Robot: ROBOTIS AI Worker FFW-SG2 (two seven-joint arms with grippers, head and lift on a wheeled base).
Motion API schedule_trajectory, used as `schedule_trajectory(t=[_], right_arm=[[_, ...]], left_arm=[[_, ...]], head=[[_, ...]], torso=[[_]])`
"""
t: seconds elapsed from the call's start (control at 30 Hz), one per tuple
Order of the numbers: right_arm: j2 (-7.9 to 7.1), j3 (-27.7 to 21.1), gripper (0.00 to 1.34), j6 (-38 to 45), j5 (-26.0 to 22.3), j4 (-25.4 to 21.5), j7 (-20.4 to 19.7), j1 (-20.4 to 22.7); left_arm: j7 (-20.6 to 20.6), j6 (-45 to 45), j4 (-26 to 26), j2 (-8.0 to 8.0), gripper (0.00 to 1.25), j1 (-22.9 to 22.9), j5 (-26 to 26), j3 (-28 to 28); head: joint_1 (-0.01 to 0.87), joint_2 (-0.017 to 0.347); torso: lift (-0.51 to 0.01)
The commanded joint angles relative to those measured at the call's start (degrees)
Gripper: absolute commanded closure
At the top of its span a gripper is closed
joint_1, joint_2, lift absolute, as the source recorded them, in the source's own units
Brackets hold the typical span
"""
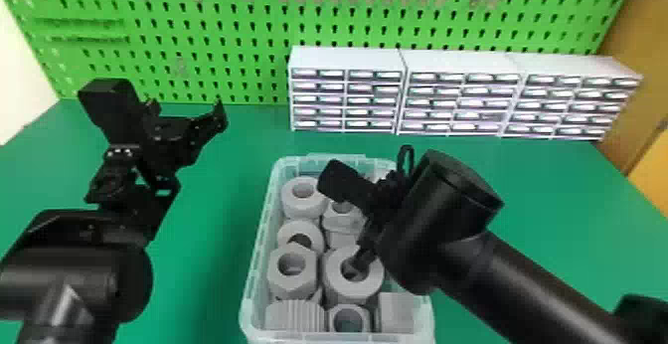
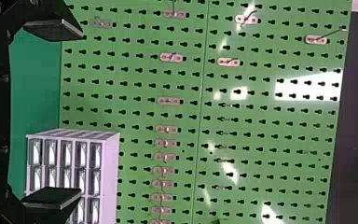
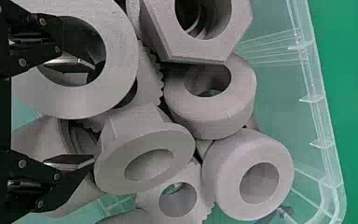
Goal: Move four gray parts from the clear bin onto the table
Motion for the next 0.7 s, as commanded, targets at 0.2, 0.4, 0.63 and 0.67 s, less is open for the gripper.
schedule_trajectory(t=[0.2, 0.4, 0.63, 0.67], right_arm=[[0.00, 0.18, 0.56, -1.97, -0.74, 1.78, 0.00, -0.22], [0.09, -0.09, 0.56, -3.11, -1.71, 3.01, 0.00, -0.13], [0.09, -0.09, 0.56, -3.46, -1.80, 3.27, 0.00, -0.04], [0.09, -0.18, 0.56, -3.46, -1.80, 3.27, 0.00, -0.04]], left_arm=[[-0.01, 0.03, 0.00, 0.00, 0.11, -0.02, 0.00, 0.02], [-0.01, -0.06, 0.00, 0.00, 0.11, -0.02, 0.00, 0.02], [-0.01, -0.06, 0.00, 0.00, 0.11, -0.02, 0.00, -0.07], [-0.01, -0.06, 0.00, 0.00, 0.11, -0.02, 0.00, 0.02]], head=[[0.687, 0.026], [0.687, 0.026], [0.687, 0.026], [0.687, 0.026]], torso=[[-0.050], [-0.050], [-0.050], [-0.050]])
